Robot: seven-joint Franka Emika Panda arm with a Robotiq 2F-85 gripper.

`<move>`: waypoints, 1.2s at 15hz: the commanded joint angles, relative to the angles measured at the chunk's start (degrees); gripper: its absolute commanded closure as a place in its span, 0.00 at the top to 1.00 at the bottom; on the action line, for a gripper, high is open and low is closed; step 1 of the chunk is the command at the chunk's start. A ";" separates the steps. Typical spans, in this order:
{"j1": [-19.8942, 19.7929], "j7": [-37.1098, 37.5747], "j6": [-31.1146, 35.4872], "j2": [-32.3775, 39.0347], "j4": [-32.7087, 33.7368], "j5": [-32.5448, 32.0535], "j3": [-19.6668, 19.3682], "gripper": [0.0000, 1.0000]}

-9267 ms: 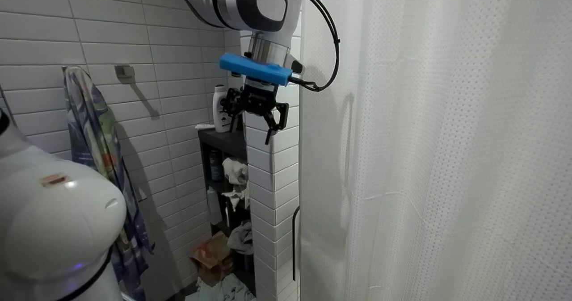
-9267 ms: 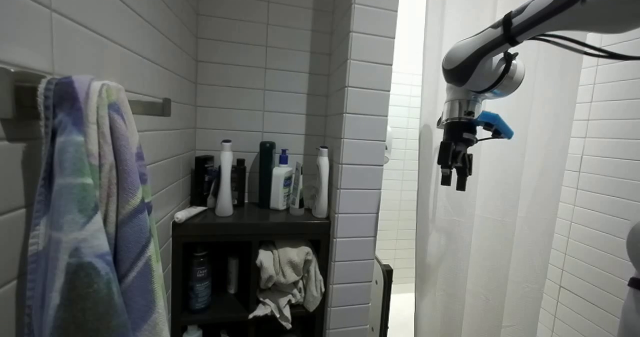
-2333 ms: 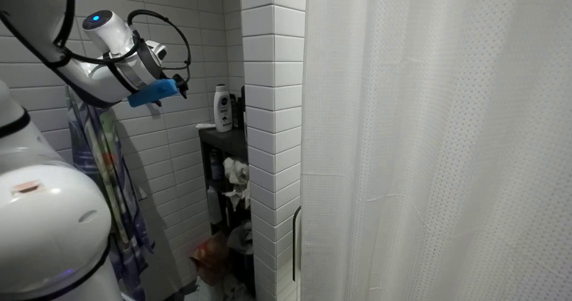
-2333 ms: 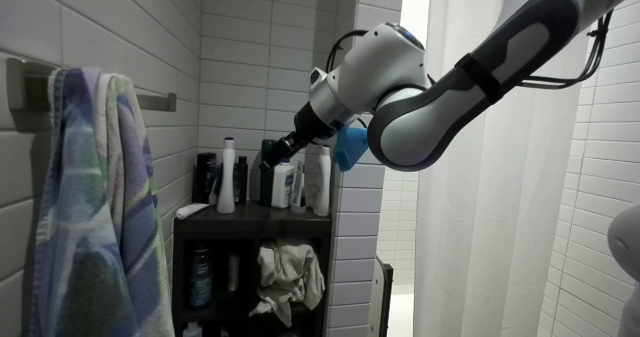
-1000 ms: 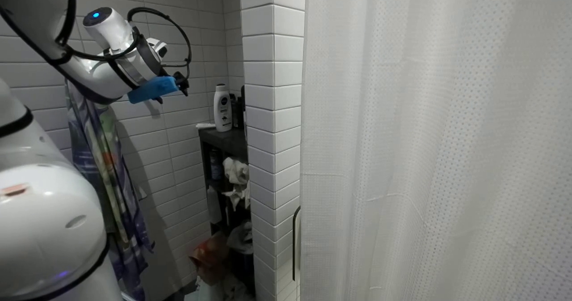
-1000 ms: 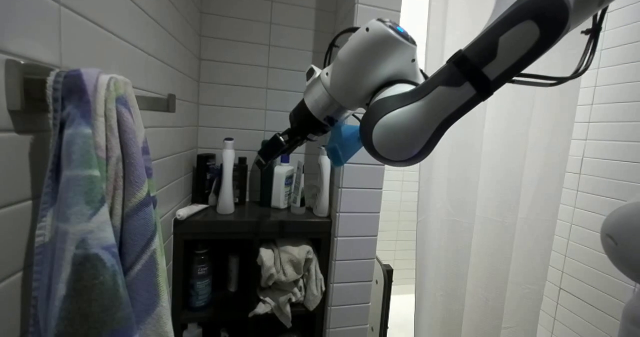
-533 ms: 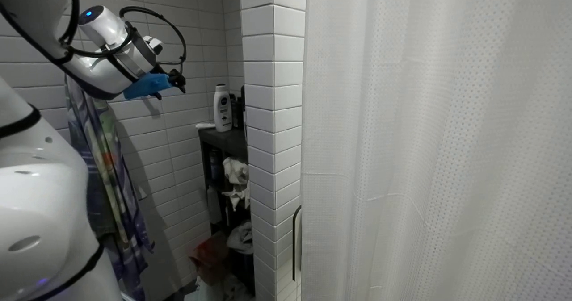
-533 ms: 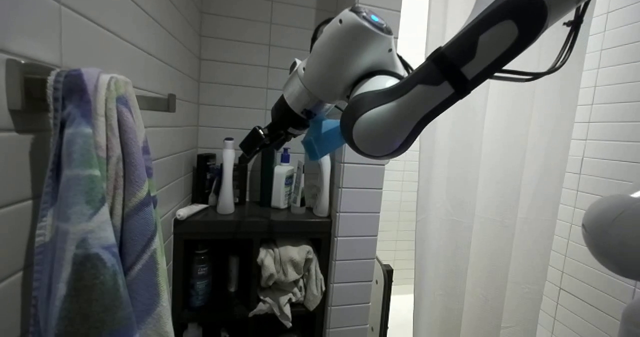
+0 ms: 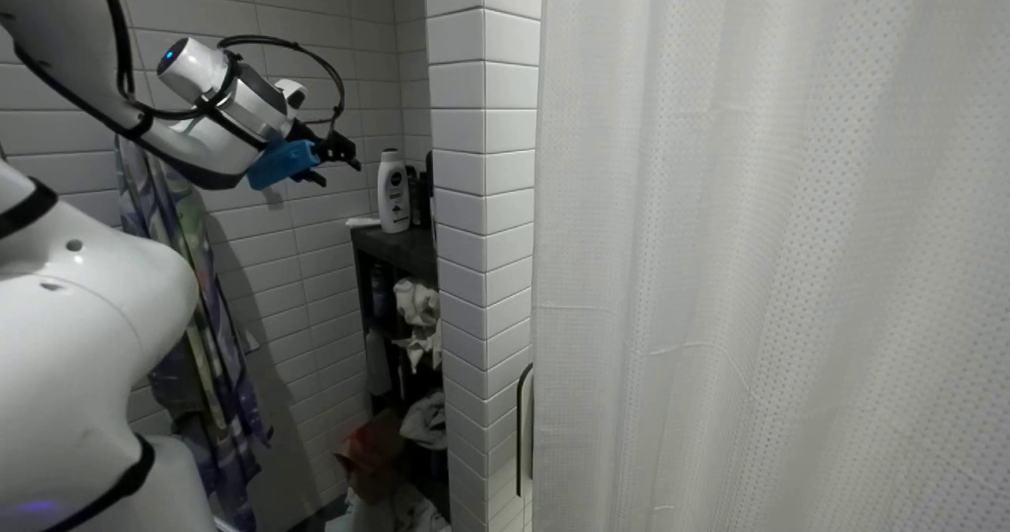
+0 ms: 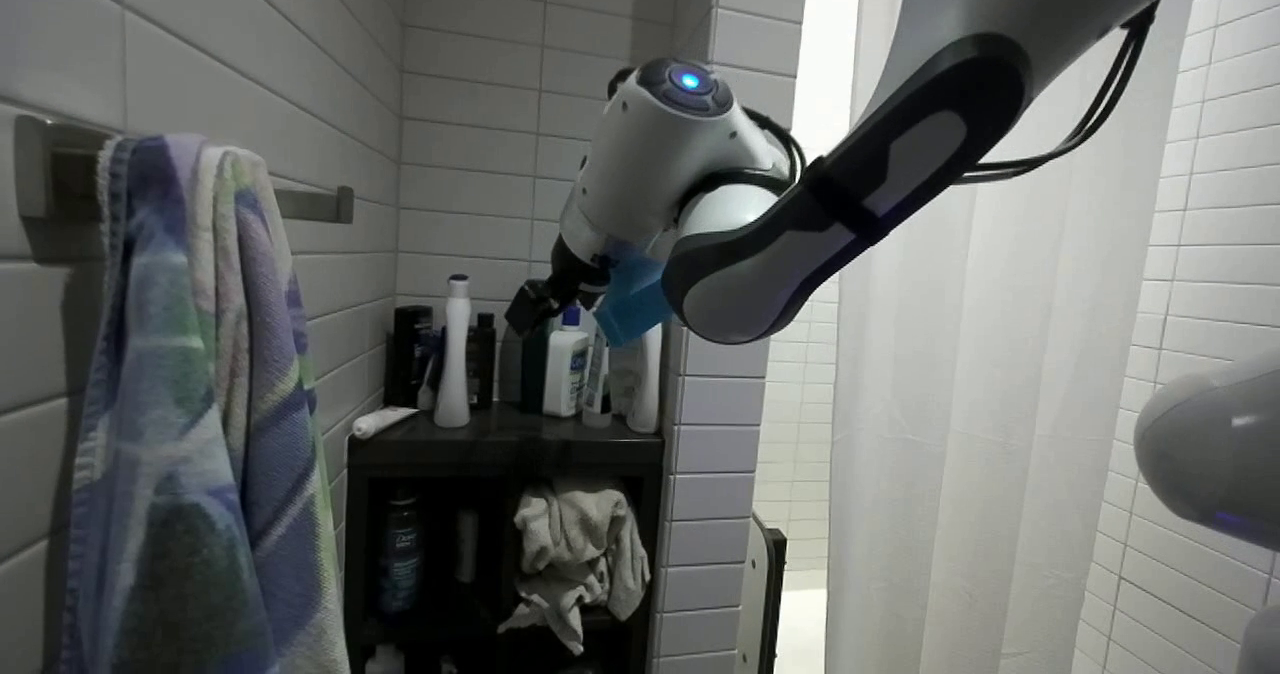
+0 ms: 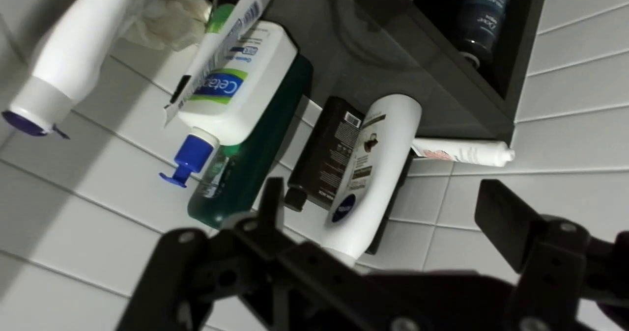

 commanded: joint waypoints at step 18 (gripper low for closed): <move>-9.76 -6.59 -7.32 -16.35 1.18 25.96 9.11 1.00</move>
